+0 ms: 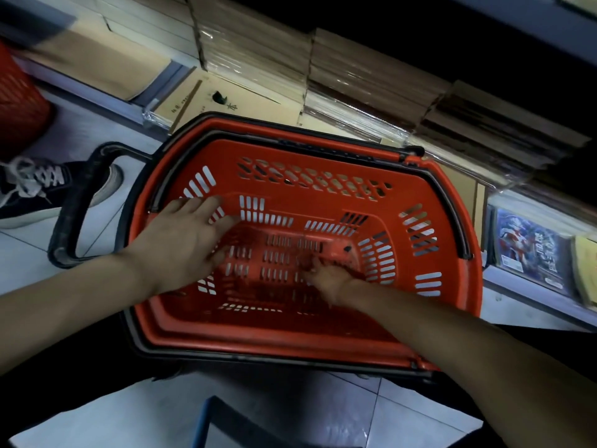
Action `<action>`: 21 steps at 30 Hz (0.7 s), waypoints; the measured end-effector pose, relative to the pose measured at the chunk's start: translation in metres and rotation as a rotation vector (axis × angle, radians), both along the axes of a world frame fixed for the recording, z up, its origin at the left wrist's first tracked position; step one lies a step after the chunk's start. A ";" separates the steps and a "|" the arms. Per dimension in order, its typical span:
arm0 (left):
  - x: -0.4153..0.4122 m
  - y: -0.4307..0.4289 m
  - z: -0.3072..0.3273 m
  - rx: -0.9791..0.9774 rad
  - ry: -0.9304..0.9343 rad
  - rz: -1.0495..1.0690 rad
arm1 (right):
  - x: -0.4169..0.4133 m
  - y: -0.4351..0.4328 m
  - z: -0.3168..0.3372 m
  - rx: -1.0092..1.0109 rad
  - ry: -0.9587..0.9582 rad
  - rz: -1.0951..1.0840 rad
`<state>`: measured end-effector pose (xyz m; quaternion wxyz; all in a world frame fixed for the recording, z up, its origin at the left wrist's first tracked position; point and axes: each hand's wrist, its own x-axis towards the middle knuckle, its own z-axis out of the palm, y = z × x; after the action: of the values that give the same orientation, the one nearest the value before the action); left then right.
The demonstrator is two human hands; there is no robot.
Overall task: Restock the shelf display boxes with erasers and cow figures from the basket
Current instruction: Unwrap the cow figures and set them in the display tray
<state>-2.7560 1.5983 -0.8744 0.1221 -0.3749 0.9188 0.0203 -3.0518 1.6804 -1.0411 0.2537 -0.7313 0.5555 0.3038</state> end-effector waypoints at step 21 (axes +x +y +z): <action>-0.126 -0.018 0.112 1.291 1.202 0.977 | 0.012 -0.067 0.297 -0.811 -0.807 -0.402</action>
<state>-2.8820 1.5805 -0.7628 -0.2035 -0.5002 0.3867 0.7476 -3.0395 1.6137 -0.7437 0.1977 -0.7079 0.6143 -0.2872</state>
